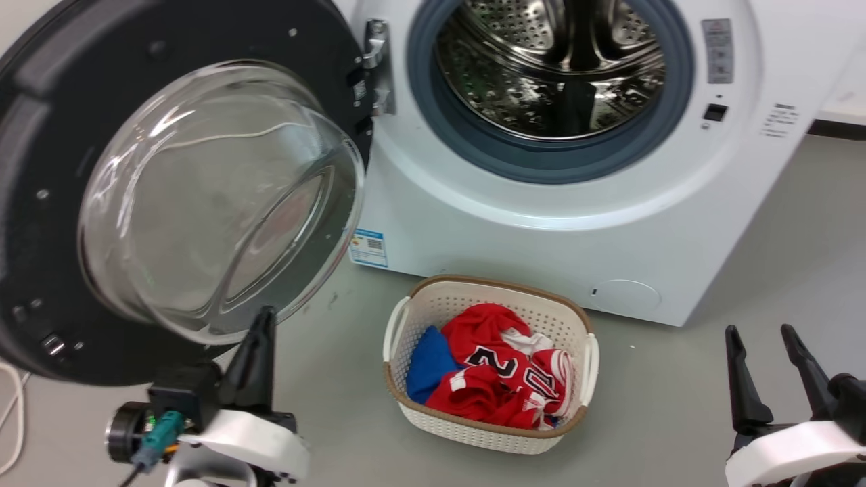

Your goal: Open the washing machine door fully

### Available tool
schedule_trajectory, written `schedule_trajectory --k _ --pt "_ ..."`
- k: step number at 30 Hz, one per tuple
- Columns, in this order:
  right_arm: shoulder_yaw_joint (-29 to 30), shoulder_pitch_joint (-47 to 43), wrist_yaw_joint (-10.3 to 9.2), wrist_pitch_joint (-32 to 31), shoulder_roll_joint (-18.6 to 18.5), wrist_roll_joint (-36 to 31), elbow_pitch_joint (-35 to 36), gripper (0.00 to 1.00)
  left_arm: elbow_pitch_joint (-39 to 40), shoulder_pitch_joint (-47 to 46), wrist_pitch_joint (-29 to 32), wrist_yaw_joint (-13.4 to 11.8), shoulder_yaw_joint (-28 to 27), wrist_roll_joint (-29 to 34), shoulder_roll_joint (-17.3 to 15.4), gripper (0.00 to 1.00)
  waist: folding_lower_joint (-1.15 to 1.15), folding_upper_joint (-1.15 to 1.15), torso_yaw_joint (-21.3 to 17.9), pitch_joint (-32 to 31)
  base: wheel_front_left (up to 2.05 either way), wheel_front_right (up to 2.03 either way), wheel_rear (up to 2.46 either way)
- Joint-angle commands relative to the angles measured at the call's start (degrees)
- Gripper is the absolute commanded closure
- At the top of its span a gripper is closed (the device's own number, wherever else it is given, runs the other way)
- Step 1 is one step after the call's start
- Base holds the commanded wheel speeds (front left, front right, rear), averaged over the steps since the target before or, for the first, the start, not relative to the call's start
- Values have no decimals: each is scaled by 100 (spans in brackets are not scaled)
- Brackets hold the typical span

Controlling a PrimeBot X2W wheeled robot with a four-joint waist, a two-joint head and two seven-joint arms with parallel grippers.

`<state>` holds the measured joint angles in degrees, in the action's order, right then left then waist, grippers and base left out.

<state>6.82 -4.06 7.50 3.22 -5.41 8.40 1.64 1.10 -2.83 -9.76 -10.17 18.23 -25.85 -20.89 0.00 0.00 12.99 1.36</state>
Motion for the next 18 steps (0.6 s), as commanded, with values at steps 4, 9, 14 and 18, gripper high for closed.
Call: schedule_trajectory --k 4,9,14,18 --pt "-155 74 -1 -18 -54 -23 -13 0 -234 -230 -152 86 254 150 215 100 0 0 -503 13 0 0 0" --pt "-257 131 -1 -4 -103 2 -71 0 -573 -332 -280 81 338 233 327 27 0 0 -863 3 0 0 0" --pt "-362 130 -1 23 -141 26 -115 0 -926 -396 -418 70 310 255 428 0 0 0 -1199 -32 0 0 0" --pt "-416 130 -1 48 -144 49 -144 0 -1126 -446 -478 115 293 298 446 0 0 0 -1368 -62 0 0 0"
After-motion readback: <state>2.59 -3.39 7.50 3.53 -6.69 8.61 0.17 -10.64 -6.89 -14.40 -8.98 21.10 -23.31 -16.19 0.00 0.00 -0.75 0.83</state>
